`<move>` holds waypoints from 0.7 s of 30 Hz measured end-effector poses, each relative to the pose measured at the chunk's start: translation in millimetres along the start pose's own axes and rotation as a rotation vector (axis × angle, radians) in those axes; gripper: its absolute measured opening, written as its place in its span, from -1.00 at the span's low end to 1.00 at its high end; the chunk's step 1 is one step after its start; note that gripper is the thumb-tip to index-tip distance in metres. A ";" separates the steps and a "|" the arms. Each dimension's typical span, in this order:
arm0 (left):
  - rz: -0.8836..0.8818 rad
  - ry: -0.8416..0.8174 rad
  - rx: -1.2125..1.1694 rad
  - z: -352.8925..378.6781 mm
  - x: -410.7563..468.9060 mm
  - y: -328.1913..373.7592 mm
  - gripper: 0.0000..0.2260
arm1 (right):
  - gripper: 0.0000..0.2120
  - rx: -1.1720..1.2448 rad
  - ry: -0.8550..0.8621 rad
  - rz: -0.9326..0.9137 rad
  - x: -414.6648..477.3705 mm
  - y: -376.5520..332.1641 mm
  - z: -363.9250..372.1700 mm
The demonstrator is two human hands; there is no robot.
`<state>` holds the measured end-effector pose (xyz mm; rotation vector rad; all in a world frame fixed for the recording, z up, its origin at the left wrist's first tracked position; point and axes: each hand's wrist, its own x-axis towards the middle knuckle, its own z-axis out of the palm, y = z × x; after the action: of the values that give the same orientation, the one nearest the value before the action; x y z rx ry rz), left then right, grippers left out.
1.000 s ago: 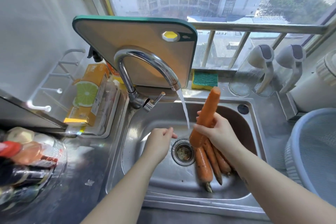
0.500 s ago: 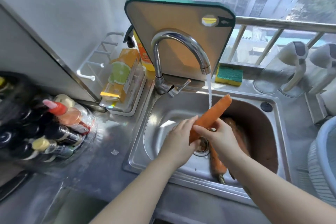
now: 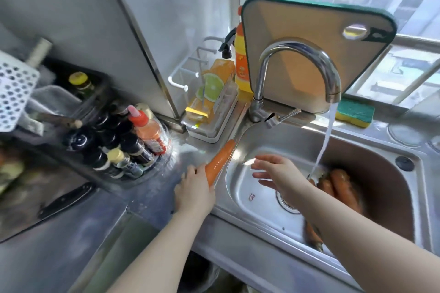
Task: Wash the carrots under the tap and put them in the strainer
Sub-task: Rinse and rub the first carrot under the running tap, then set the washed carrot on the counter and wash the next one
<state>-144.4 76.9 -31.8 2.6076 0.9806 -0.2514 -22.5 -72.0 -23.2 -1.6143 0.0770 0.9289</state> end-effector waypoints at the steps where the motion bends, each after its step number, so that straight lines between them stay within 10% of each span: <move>1: -0.011 0.000 0.022 2.1 1.7 -3.0 -0.52 | -0.90 -0.011 -0.004 0.008 1.2 1.3 0.0; 21: 0.268 0.085 0.211 23.5 30.5 64.4 -0.55 | -0.81 -0.438 0.243 0.150 20.7 74.6 -106.4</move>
<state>-80.0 41.3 -45.8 2.9253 0.6489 -0.1857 7.6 -175.5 -98.7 -2.1496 0.1742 0.9001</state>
